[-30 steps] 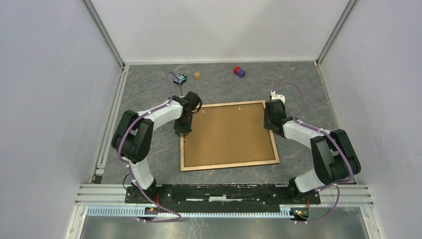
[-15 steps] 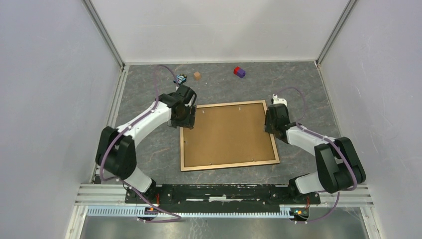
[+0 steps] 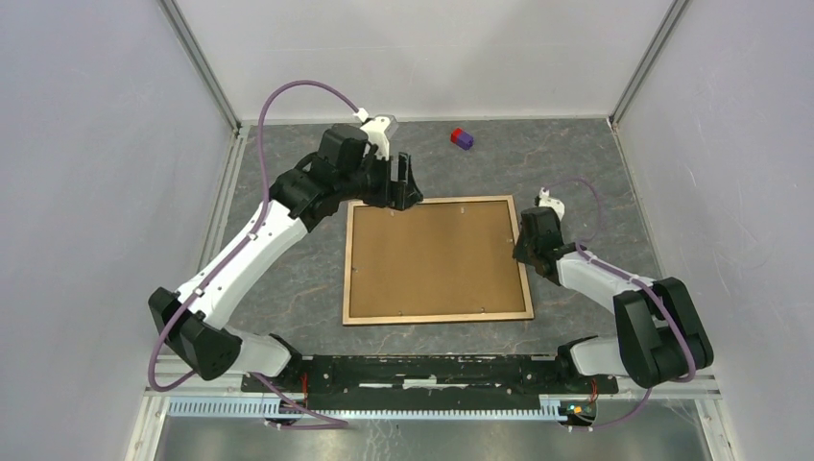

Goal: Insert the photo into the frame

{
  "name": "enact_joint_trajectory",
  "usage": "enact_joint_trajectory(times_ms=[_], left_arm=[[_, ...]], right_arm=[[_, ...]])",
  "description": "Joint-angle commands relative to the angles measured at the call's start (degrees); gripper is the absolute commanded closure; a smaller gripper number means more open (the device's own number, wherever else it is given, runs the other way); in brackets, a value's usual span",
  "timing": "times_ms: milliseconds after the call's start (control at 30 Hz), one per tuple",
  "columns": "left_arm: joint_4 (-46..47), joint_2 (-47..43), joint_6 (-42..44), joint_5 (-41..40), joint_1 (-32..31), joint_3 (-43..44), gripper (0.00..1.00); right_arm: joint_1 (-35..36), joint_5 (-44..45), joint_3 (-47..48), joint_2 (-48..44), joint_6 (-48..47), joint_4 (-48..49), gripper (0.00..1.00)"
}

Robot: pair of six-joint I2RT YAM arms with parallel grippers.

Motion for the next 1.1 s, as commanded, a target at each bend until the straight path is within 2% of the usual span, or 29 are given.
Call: enact_joint_trajectory(times_ms=[0, 133, 300, 433, 567, 733, 867, 967, 1067], left_arm=[[4.2, -3.6, 2.3, 1.9, 0.4, -6.3, 0.18], [7.4, -9.9, 1.0, 4.8, 0.7, -10.9, 0.17], [8.4, -14.1, 0.6, 4.6, 0.7, -11.9, 0.16], [8.7, -15.7, -0.4, 5.3, 0.6, -12.6, 0.16], [10.1, -16.7, -2.0, 7.6, 0.7, -13.7, 0.16], [11.7, -16.8, -4.0, 7.5, 0.6, -15.6, 0.15], [12.0, -14.6, -8.1, 5.0, 0.6, -18.9, 0.14], [8.1, -11.4, -13.8, -2.1, 0.7, -22.8, 0.18], [4.0, -8.4, -23.0, -9.9, 0.7, -28.4, 0.19]], right_arm=[[-0.8, 6.1, -4.0, 0.8, 18.8, -16.0, 1.0], [-0.8, 3.1, -7.4, -0.3, 28.1, -16.4, 1.0], [-0.7, 0.2, -12.5, -4.9, 38.2, -14.9, 1.0], [0.7, -1.0, -14.8, -11.0, 40.3, -14.2, 1.0], [6.5, -2.3, -15.2, -15.1, 39.7, -14.7, 0.98], [15.6, -2.1, -13.1, -17.6, 34.7, -15.5, 0.77], [18.7, -5.6, -14.0, -21.6, 25.7, -9.7, 0.59], [19.3, -9.3, -15.8, -26.1, 19.5, -4.1, 0.45], [19.3, -9.9, -16.4, -30.5, 14.2, -3.5, 0.32]])
